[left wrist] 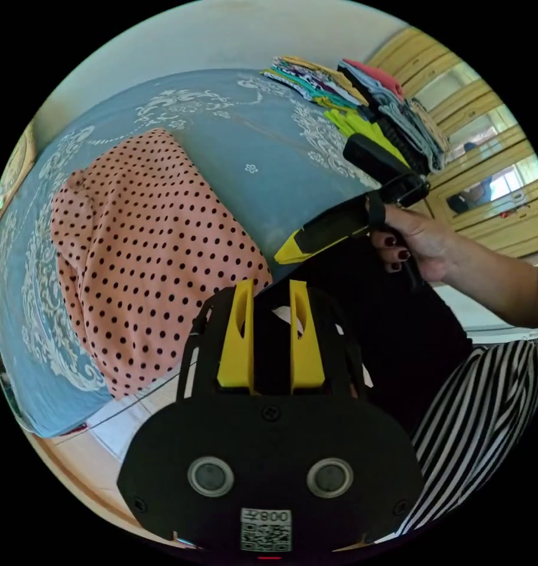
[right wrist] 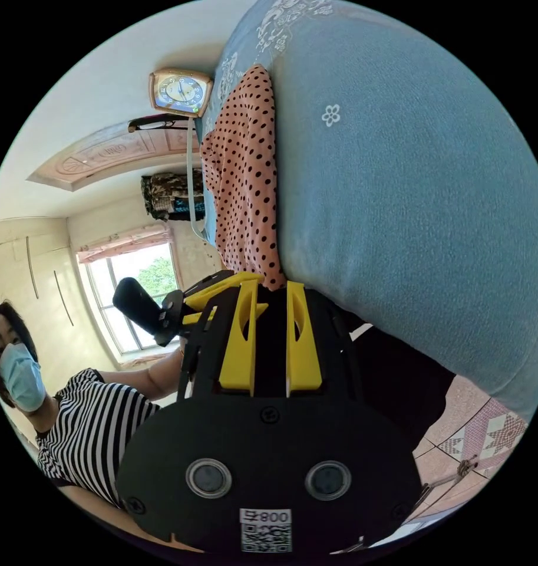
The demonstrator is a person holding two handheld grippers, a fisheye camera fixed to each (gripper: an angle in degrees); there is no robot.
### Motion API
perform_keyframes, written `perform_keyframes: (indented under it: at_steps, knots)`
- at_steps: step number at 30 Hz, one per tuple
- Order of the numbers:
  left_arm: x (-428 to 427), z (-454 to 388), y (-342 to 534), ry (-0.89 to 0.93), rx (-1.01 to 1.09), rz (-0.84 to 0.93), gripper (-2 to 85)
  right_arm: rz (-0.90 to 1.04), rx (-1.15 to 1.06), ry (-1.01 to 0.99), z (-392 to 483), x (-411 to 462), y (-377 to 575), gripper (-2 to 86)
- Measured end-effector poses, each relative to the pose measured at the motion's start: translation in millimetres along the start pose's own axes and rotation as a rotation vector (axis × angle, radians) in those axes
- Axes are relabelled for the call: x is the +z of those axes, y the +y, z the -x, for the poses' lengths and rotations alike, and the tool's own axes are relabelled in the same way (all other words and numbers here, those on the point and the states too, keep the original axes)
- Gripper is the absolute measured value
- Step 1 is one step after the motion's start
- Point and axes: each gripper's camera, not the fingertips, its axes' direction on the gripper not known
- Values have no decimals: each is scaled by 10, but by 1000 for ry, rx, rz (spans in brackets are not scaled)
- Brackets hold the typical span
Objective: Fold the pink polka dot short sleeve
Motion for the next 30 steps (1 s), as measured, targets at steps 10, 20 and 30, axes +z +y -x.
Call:
perform_keyframes:
  at_steps: [10,20,30]
  knots:
    - [196,-110,-67,-68,-19,1,12,11,22,-14,143,-194,-66,98]
    - [-27,129,10,-34,-25,-60,11,19,41,-147,426,-84,-71,110]
    - [-449,860,304,60,-149,-101,31,38,10,-151,990,167,85,26]
